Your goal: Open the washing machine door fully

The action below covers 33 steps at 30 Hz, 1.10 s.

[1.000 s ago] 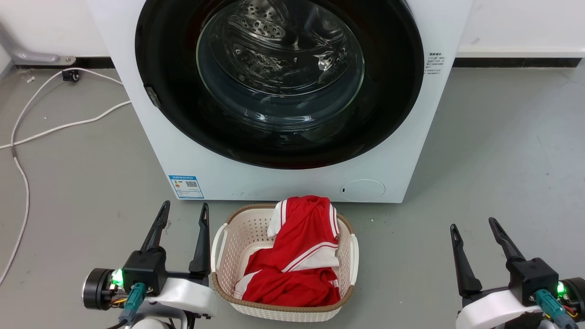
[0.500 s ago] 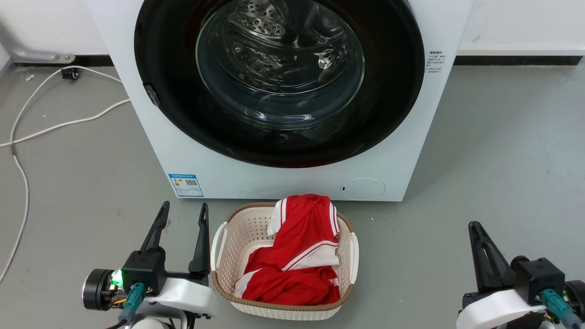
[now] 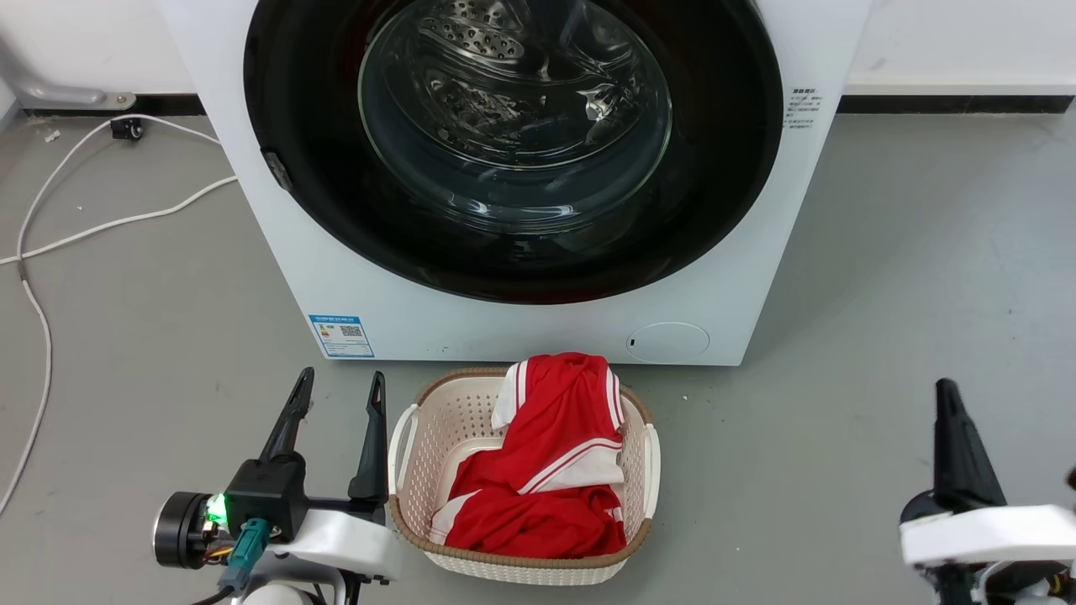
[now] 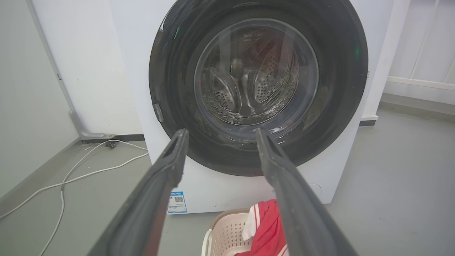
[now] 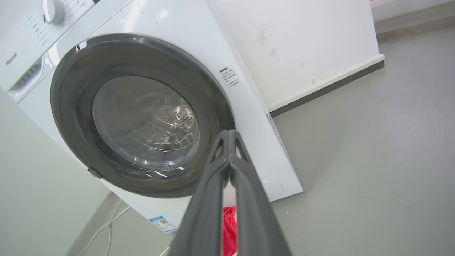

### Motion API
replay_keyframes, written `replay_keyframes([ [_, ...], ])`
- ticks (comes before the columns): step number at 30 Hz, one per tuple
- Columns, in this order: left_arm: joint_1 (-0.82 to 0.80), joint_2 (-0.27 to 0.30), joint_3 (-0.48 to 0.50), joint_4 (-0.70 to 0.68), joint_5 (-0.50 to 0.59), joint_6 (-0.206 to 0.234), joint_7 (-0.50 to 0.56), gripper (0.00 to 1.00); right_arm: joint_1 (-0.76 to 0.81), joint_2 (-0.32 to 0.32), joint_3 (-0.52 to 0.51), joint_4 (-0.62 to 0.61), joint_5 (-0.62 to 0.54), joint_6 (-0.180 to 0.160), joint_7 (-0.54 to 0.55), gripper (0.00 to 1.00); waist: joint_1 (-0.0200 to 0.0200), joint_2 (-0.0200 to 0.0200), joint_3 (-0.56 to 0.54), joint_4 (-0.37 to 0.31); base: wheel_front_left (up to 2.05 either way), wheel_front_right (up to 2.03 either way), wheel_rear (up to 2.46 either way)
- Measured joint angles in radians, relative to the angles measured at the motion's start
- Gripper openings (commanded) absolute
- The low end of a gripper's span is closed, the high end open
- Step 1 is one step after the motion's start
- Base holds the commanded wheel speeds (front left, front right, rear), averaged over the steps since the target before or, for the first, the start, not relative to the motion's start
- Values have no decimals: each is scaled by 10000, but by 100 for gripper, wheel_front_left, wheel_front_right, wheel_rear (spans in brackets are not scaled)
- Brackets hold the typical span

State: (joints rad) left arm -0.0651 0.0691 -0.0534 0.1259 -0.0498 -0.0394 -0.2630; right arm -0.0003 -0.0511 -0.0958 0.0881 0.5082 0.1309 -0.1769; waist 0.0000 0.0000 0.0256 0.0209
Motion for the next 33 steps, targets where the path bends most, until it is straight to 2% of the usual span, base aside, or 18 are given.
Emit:
replay_keyframes([
  [7, -3, -8, 6, -58, 0, -36, 0, 100, -1103, 4, -102, 905, 7041, 0, -228, 0, 0, 0, 122, -29, 0, 0, 0],
  [12, -88, 10, 21, -178, 17, -44, 0, 100, -2362, 4, -510, 1440, 11417, -2, 537, 0, 0, 0, 328, -74, 0, 0, 0],
  [15, -260, 21, 38, -286, 17, -63, 0, 100, -3214, -33, -953, 2038, 12748, 0, 1047, 0, 0, 0, 506, -76, 0, 0, 0],
  [19, -481, 15, 35, -422, 10, -134, 0, 100, -4483, -679, -1127, 3124, 13879, -2, 1388, 0, 0, 0, 816, -12, 0, 0, 0],
  [25, -778, 2, 4, -637, -19, -217, 0, 100, -6724, -1977, -529, 4706, 14596, -2, 1661, 0, 0, 0, 1371, 132, 0, 0, 0],
  [30, -1071, -17, -33, -849, -44, -290, 0, 100, -8671, -3078, 437, 5967, 14613, -2, 1689, 0, 1, 0, 1860, 296, 0, 0, 0],
  [33, -1164, -23, -59, -947, -44, -316, 0, 100, -9797, -3509, 1264, 6730, 14493, -2, 1877, 0, 0, 0, 2126, 397, 0, 0, 0],
])
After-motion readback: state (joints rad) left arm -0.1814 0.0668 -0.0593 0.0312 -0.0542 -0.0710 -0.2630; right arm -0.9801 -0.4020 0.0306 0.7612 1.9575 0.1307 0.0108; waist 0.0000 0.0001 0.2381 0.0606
